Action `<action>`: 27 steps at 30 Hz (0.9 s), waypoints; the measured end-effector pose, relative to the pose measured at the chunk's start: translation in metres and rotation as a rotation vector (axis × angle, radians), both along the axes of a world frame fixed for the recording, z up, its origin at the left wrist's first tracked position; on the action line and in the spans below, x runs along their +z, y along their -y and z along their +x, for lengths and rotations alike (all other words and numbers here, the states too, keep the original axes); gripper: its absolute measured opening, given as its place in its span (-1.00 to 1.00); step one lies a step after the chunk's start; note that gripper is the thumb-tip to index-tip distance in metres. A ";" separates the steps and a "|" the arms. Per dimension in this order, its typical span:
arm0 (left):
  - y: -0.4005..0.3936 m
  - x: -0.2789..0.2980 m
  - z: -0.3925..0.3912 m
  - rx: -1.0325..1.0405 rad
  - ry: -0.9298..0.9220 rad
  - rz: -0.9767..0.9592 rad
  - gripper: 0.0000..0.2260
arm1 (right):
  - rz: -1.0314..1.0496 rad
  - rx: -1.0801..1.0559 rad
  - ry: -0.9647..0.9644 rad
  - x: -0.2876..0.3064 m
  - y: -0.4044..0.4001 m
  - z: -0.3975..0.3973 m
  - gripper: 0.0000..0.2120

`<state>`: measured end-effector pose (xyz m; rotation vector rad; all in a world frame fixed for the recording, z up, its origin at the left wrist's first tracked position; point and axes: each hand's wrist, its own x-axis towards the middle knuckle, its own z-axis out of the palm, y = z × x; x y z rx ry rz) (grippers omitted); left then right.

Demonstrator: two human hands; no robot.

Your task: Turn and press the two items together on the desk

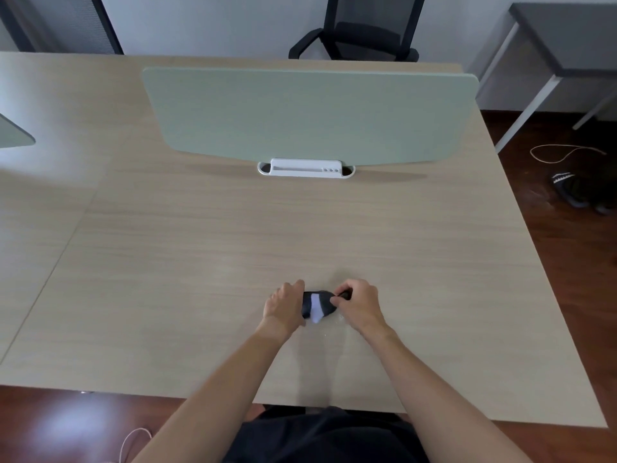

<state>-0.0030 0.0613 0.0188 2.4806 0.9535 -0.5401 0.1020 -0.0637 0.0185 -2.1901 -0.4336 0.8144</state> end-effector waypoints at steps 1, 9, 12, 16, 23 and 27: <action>-0.001 0.000 -0.001 -0.005 -0.008 0.001 -0.53 | 0.003 -0.040 0.046 -0.001 0.002 0.001 -0.96; -0.004 -0.002 -0.006 0.025 0.058 -0.052 -0.49 | 0.120 -0.099 0.068 0.011 0.001 -0.008 -0.96; -0.007 -0.002 -0.007 0.055 0.098 -0.099 -0.51 | 0.119 0.014 -0.031 0.010 -0.009 -0.019 -0.92; -0.009 -0.002 -0.009 0.060 0.086 -0.123 -0.49 | 0.087 -0.022 0.054 0.007 -0.006 -0.013 -0.93; -0.005 -0.007 -0.012 0.100 0.073 -0.132 -0.55 | 0.052 -0.194 0.145 0.012 0.022 0.014 -0.85; 0.013 -0.006 -0.010 0.316 0.116 -0.131 -0.32 | 0.151 -0.261 0.028 0.019 0.005 -0.005 -0.91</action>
